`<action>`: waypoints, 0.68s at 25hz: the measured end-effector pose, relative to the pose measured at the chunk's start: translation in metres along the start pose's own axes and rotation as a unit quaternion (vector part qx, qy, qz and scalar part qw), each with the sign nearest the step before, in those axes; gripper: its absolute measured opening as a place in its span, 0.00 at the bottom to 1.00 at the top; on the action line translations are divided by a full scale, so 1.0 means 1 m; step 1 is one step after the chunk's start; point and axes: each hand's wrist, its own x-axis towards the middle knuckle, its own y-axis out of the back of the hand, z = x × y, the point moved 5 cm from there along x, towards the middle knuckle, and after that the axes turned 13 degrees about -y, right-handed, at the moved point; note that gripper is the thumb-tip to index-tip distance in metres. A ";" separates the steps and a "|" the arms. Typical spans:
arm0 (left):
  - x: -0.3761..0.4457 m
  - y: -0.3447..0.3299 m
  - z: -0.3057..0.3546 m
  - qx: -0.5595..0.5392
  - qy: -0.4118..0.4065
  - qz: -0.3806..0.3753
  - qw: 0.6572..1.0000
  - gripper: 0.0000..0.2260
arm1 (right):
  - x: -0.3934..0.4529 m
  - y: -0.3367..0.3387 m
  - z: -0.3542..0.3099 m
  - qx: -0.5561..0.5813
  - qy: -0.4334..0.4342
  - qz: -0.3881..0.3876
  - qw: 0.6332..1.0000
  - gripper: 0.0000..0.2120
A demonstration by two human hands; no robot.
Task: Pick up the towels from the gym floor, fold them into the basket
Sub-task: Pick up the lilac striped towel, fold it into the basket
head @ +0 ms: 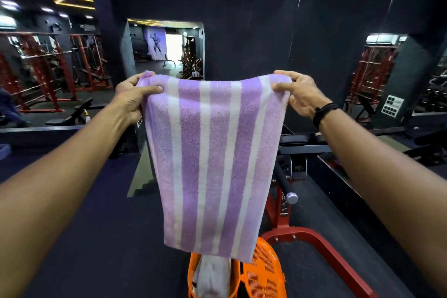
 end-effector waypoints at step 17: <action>-0.005 0.018 -0.006 0.420 -0.178 -0.078 0.886 0.05 | -0.008 0.015 0.005 -0.338 0.137 0.174 0.915 0.03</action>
